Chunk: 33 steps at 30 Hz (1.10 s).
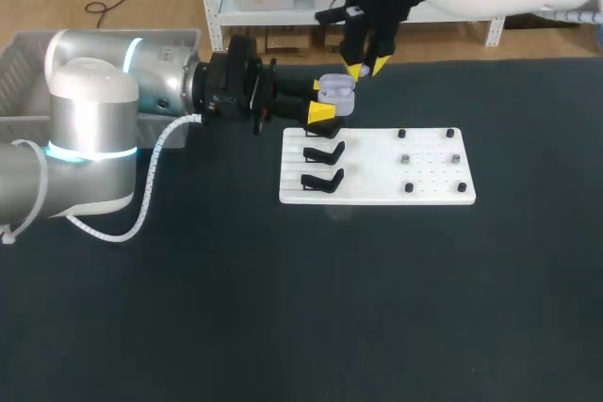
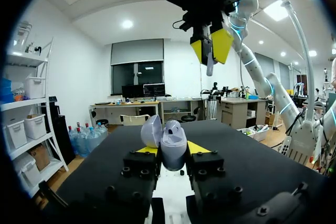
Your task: Pick up each earbud case from the left stands, insert the matching earbuds, close the lid, and place the case in the box.
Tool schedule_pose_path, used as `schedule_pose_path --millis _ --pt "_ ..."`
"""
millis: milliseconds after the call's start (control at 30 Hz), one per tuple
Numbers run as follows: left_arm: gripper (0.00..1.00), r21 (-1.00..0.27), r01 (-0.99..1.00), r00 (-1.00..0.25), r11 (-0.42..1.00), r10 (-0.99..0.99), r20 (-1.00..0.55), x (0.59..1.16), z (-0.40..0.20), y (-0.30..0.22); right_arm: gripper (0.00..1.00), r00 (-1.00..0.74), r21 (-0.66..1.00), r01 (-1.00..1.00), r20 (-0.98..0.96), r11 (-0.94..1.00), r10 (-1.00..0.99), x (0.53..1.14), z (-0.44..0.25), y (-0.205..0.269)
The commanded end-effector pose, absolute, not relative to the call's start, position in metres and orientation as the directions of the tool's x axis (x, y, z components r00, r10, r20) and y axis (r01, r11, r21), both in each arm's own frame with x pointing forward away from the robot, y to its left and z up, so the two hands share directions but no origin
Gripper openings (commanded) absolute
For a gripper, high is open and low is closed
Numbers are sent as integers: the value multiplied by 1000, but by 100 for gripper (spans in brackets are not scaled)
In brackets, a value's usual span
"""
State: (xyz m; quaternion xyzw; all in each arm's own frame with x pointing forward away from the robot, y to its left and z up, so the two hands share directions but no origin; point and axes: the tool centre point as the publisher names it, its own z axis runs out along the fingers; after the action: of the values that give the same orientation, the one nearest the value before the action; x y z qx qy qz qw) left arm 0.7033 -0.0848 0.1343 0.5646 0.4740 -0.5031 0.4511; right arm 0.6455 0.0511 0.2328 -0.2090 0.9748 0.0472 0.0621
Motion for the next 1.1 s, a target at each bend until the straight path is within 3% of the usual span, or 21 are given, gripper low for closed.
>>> schedule_pose_path --millis 33,1100 --pt "0 33 989 45 -143 81 -996 703 134 -85 0 -903 62 -426 -92 903 -420 657 227 67" --pt "0 33 989 45 -143 81 -996 703 134 -85 0 -861 155 -506 -26 849 -509 680 199 75"
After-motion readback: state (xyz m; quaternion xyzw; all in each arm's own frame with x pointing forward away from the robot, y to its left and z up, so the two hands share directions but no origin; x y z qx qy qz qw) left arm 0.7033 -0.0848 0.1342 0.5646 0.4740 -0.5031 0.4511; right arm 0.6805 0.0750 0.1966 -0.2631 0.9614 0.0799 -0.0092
